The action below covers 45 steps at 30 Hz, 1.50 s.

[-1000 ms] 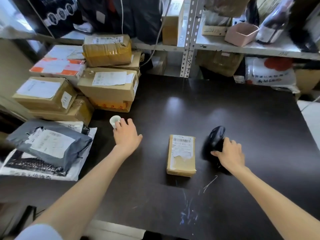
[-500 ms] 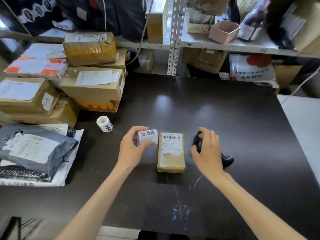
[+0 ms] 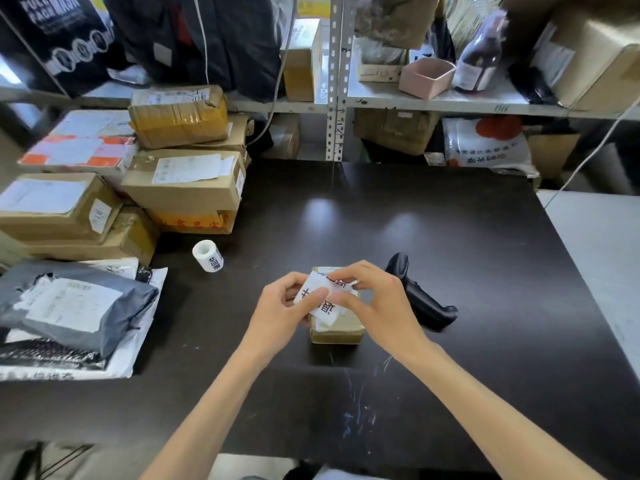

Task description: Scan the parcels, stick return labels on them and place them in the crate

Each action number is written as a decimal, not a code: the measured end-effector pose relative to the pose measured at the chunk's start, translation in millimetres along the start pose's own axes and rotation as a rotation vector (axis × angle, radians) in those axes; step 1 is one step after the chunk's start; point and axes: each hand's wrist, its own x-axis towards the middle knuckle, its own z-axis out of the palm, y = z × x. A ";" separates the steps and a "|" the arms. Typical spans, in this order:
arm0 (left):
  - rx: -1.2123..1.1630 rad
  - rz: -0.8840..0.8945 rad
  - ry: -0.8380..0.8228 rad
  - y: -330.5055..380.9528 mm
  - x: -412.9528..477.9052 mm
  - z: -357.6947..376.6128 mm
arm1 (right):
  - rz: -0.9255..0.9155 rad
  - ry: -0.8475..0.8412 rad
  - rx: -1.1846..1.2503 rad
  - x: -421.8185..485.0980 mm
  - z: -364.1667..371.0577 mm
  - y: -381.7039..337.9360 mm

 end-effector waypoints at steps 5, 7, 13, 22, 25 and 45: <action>0.042 0.011 0.041 0.2 1.1 -1.2 | 0.091 -0.064 0.023 -1.6 0.1 -1.3; 0.033 0.001 0.064 0.1 2.7 -2.2 | 0.080 -0.085 0.044 -0.2 -1.4 -3.1; 0.015 0.068 0.075 -1.3 3.5 -3.3 | 0.122 -0.091 0.135 8.3 -5.1 0.1; 0.045 0.092 0.001 -1.5 4.4 -8.4 | 0.196 -0.197 0.375 10.5 -6.7 5.5; 0.058 0.070 -0.032 -2.3 4.0 -11.6 | 0.209 -0.206 0.390 10.8 -5.6 8.2; 1.129 -0.250 0.362 -57.7 40.3 -36.2 | 0.545 0.267 -0.060 23.5 8.2 31.3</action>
